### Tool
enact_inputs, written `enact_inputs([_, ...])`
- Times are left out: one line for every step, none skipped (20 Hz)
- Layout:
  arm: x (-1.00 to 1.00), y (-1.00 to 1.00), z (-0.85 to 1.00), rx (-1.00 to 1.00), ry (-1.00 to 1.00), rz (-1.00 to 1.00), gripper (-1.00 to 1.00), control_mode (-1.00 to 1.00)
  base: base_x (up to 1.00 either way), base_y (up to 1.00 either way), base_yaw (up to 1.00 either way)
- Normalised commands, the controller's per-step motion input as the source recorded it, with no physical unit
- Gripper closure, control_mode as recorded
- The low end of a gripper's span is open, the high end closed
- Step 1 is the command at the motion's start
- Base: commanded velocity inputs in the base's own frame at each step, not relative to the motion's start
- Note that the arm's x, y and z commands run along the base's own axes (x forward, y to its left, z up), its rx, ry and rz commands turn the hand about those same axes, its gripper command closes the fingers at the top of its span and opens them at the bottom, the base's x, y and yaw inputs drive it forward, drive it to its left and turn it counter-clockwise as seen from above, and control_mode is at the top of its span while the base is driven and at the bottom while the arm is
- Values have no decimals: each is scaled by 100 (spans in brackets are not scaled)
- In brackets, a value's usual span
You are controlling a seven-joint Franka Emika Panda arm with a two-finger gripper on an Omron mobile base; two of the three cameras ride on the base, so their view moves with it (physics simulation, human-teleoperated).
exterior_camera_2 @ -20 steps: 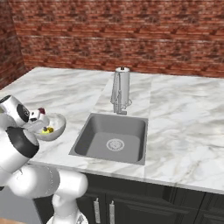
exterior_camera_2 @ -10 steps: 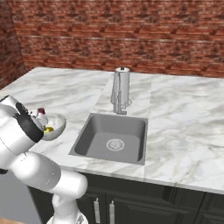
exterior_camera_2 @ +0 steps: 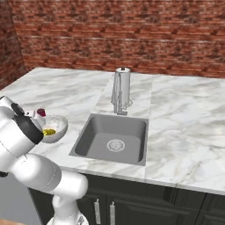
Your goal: Pick the corn from the sink and place it in the bowl. Then pick the bowl and place it in the microwave. Then close the microwave door and press the start button.
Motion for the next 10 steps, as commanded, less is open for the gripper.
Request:
enact_inputs([-32, -14, 0, 0, -2, 0, 100, -100, 0, 0, 0])
enact_inputs([-28, -14, 0, 0, -1, 0, 100, -100, 0, 0, 0])
enact_inputs([-26, -17, 0, 0, 0, 0, 100, -100, 0, 0, 0])
enact_inputs([-19, -18, 0, 0, 0, 0, 100, -100, 0, 0, 0])
enact_inputs([-9, -21, 0, 0, 0, 0, 100, -100, 0, 0, 0])
enact_inputs([0, -26, 0, 0, 0, 0, 100, -100, 0, 0, 0])
enact_inputs([0, -32, 0, 1, 0, 3, 100, -100, 0, 0, 0])
enact_inputs([0, -40, -6, 0, 0, 8, 100, -100, 0, 0, 0])
enact_inputs([0, -44, -19, 0, 0, 14, 100, -100, 0, 0, 0])
enact_inputs([13, -44, -41, 0, 0, 18, 100, -100, 0, 0, 0])
